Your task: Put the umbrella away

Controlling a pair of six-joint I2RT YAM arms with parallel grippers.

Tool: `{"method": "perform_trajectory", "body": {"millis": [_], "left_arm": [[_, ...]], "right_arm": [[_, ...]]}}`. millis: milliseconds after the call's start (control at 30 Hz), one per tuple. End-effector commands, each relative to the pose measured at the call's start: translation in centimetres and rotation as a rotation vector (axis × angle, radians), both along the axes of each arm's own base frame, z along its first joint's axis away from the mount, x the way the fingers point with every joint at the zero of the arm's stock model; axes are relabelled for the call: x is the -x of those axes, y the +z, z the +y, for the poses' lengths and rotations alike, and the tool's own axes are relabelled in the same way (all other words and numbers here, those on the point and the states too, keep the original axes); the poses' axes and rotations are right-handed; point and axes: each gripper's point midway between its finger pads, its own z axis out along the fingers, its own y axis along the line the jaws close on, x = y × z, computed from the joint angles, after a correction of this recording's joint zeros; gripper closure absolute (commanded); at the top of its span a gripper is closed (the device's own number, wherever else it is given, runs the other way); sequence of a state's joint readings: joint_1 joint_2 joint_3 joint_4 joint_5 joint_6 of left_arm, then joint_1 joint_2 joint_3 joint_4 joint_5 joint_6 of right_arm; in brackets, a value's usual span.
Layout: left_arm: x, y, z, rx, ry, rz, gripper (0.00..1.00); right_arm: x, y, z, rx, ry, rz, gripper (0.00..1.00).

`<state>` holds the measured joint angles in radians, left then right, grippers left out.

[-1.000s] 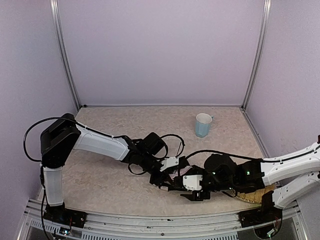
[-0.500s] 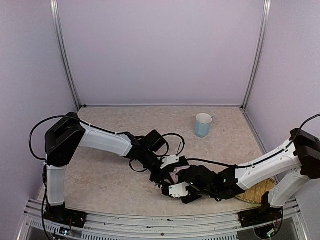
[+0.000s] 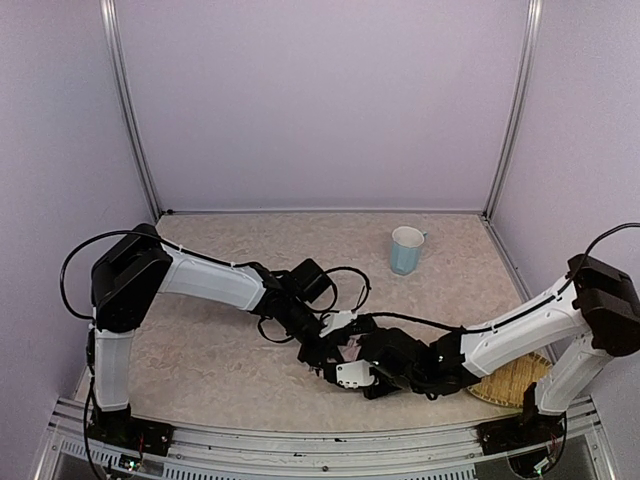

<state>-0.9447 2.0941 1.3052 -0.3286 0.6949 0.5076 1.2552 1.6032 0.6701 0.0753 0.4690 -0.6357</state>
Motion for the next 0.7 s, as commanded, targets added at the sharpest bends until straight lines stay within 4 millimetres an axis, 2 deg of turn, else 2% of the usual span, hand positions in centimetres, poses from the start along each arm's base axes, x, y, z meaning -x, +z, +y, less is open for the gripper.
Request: {"method": "perform_trajectory", "body": {"millis": [0,67,167,333,433,533,600,667], "left_arm": [[5.8,-7.5,7.4,-0.359,-0.035,0.222,0.80],[5.8,-6.9,7.0,-0.328,-0.050,0.217,0.79],[5.3,-5.1,6.2,-0.237,-0.062,0.208,0.73],[0.8,-0.5,4.6,-0.028,0.079,0.083,0.54],[-2.7,4.7,4.0,0.167,0.190,-0.079,0.43],[-4.5,9.6,4.6,0.338,0.282,-0.227,0.37],[-4.7,12.6,5.6,0.450,0.323,-0.291,0.35],[-4.0,14.7,6.8,0.544,0.336,-0.341,0.33]], "right_arm": [[0.6,-2.9,-0.3,0.066,-0.001,0.115,0.31],[0.5,-3.8,-0.6,0.093,-0.025,0.150,0.48],[0.9,-4.9,-1.2,0.137,-0.045,0.205,0.63],[1.4,-5.3,-1.6,0.141,-0.075,0.268,0.83],[1.5,-5.1,-1.6,0.122,-0.086,0.290,0.95],[1.4,-4.2,-1.2,0.076,-0.101,0.304,1.00],[0.9,-3.0,-0.6,0.018,-0.120,0.308,1.00],[0.2,-1.3,-0.1,-0.055,-0.135,0.323,1.00]]}}
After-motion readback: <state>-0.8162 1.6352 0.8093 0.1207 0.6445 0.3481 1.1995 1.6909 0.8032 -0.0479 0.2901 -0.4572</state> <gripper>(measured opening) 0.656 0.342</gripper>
